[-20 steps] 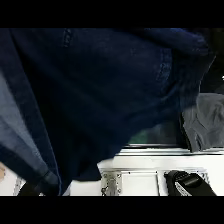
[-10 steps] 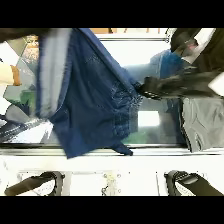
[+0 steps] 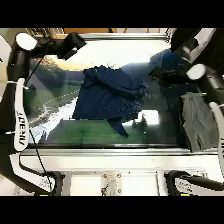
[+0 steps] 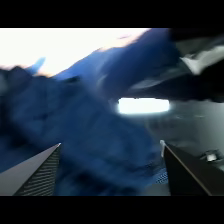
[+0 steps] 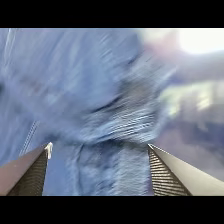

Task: Fold the clothes and pants, and hang the long-sleeved shirts on hangers.

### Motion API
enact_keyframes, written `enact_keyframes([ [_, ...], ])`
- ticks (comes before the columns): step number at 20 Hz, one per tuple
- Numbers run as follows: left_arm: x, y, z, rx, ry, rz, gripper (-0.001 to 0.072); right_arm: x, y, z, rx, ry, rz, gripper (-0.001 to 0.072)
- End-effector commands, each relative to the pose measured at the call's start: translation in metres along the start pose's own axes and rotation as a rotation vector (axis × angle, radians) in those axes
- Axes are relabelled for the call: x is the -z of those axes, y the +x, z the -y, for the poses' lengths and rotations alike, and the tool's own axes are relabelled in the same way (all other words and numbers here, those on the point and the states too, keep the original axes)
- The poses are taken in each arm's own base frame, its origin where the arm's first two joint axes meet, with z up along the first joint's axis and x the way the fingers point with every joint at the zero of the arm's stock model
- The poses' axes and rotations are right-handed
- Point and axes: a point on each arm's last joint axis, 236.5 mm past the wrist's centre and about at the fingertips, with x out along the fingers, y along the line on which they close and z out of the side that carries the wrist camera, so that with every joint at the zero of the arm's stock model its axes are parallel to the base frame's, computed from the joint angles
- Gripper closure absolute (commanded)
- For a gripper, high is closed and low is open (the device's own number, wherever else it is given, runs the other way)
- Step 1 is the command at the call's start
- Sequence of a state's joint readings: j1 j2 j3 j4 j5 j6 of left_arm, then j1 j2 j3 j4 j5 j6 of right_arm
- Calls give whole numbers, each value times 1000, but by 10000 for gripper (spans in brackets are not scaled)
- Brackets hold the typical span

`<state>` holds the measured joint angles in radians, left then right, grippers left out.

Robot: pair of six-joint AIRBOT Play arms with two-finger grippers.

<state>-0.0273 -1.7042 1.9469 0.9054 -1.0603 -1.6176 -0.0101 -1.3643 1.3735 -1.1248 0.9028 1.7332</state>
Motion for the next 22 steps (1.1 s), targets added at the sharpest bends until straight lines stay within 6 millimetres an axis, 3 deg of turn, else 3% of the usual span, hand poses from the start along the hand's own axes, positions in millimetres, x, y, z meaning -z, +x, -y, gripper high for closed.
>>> enact_keyframes([
  [1, 43, -35, -74, -161, -53, -126, 33, -6, -43, 20, 15, -74, 8, 65],
  [4, 125, -61, -140, -304, -177, -217, 46, 24, -72, 8, 3, -152, -32, 65],
  [7, 240, -67, -190, -378, -414, -342, 46, 52, -85, -5, -22, -183, -45, 65],
  [8, 271, -65, -202, -389, -503, -358, 46, 59, -85, -9, -30, -190, -54, 65],
  [10, 302, -54, -208, -350, -649, -335, 47, 69, -84, -16, -43, -208, -72, 65],
  [14, 306, -31, -210, -289, -760, -285, 47, 79, -80, -33, -74, -235, -86, 65],
  [19, 279, -8, -212, -262, -745, -296, 47, 81, -80, -36, -79, -231, -91, 65],
  [22, 275, 12, -205, -256, -700, -311, 47, 81, -80, -36, -79, -231, -92, 65],
])
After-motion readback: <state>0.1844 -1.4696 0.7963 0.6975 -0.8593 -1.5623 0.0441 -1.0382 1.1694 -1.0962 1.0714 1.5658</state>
